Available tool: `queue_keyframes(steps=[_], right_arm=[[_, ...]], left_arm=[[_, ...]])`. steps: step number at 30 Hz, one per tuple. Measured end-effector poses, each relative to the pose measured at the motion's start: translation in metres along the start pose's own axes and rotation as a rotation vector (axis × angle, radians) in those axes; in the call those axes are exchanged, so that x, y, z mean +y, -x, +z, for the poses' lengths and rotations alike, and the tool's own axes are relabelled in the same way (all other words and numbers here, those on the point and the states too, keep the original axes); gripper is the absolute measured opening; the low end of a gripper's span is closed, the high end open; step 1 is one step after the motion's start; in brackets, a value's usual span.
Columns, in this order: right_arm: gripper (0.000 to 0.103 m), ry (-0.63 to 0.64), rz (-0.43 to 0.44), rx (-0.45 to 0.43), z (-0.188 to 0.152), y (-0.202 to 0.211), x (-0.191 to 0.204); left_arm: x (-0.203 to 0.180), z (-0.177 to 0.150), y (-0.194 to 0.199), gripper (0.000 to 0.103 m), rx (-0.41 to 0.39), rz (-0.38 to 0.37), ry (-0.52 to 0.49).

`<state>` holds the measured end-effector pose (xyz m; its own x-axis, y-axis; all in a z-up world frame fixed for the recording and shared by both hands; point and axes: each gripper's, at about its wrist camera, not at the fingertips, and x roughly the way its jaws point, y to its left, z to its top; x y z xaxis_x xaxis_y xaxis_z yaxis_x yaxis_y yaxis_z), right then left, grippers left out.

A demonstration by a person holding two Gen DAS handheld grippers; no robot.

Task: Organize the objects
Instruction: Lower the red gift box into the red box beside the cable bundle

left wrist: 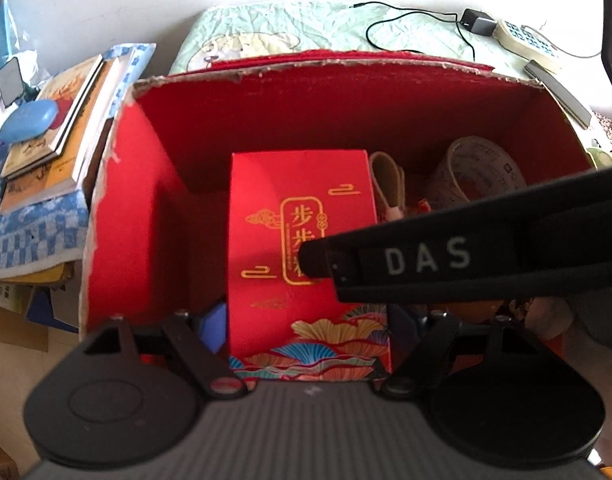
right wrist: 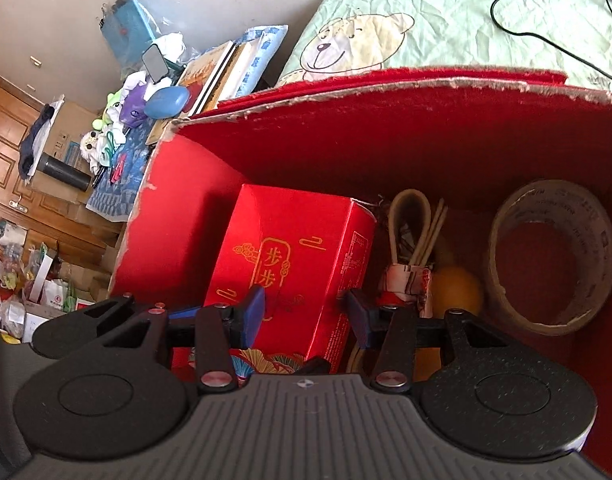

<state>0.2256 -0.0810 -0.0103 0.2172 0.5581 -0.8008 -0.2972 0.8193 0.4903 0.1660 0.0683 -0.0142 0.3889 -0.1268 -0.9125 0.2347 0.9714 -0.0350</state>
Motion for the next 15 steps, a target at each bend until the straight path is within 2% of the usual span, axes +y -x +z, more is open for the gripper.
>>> queue_keyframes(steps=[5, 15], right_arm=[[0.048, 0.013, -0.033, 0.018, 0.0009, -0.0046, 0.0049], [0.043, -0.03, -0.031, 0.018, 0.0014, -0.0063, -0.0011]], left_arm=[[0.0005, 0.0028, -0.0043, 0.079, 0.042, 0.005, 0.007], [-0.0003, 0.0053, -0.0064, 0.08, 0.061, 0.009, 0.016]])
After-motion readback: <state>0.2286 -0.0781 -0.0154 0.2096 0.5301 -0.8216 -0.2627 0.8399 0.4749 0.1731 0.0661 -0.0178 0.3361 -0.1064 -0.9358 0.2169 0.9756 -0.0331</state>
